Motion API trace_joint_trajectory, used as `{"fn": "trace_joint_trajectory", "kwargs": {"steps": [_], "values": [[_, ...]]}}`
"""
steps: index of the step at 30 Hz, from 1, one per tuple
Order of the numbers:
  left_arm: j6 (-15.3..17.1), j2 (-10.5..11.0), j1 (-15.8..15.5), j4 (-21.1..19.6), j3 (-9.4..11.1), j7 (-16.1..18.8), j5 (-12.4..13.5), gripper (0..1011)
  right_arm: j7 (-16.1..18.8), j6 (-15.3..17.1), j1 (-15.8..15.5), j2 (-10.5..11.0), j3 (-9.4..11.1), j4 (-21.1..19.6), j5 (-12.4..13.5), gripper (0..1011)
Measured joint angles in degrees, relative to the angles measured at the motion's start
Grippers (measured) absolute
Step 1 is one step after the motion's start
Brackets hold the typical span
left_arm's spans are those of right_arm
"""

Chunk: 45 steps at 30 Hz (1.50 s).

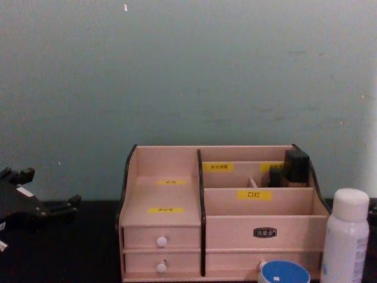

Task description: Pick up the facial cleanser and watermelon frost from the table and place them into the tiered storage box.

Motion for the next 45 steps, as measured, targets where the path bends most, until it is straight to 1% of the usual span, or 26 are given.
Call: {"fn": "trace_joint_trajectory", "kwargs": {"steps": [42, 45], "values": [[0.00, 0.00, 0.00, 0.00, 0.00, 0.00, 0.00, 1001, 0.00, 0.00, 0.00, 0.00, 0.00, 0.00, 0.00, 1002], [0.00, 0.00, 0.00, 0.00, 0.00, 0.00, 0.00, 1001, 0.47, -0.10, -0.48, -0.10, 0.63, -0.21, 0.02, 1003]]}}
